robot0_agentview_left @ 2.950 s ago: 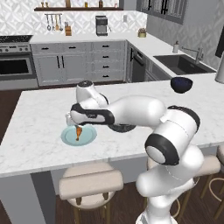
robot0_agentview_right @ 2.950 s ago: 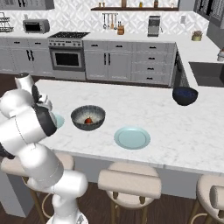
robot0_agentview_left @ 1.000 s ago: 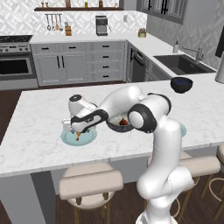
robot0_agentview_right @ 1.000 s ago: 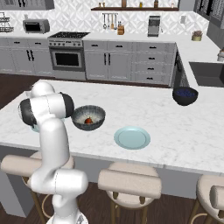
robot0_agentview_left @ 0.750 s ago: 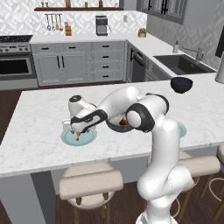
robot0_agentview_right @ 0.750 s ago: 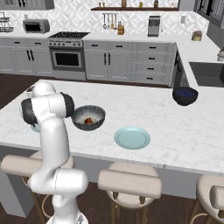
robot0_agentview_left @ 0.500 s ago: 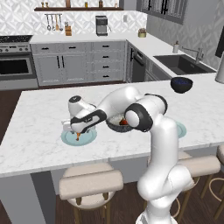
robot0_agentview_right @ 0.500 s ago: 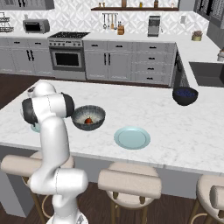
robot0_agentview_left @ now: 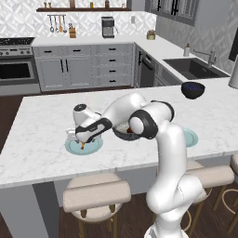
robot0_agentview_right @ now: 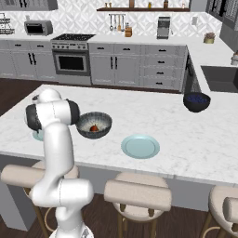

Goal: Pick the chicken drumstick and bell pepper from their plates and place them in the bowl. Then put the bowl in the fridge.

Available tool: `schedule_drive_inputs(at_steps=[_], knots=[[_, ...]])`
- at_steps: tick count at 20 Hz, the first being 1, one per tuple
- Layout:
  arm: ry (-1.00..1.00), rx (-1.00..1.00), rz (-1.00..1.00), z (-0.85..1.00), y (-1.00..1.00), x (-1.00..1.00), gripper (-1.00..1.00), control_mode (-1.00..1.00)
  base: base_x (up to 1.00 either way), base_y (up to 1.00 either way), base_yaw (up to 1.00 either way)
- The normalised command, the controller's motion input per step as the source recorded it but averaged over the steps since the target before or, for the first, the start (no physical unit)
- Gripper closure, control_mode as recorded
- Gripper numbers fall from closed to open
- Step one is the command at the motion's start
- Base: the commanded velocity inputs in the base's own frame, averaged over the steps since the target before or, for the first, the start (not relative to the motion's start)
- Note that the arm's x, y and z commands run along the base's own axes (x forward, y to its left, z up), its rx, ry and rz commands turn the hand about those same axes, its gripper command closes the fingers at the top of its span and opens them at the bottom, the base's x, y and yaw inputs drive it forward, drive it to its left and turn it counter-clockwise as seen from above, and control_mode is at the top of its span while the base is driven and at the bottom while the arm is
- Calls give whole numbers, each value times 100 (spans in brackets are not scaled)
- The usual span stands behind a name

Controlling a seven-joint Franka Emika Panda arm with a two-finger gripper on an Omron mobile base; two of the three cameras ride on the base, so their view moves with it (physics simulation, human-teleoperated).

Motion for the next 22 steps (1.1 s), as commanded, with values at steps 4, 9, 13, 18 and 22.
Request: schedule_drive_inputs(at_steps=[4, 9, 13, 18, 22], knots=[[0, 0, 0, -13, 3, 22, -100, -100, 0, 0, 0], [0, 0, 0, -13, 8, 1, 100, -100, 0, 0, 0], [0, 0, -1, -5, -15, -4, 100, -100, 0, 0, 0], [-4, 0, 0, 29, -22, -33, 100, -100, 0, 0, 0], [-8, 0, 0, 96, -39, -44, 100, -100, 0, 0, 0]])
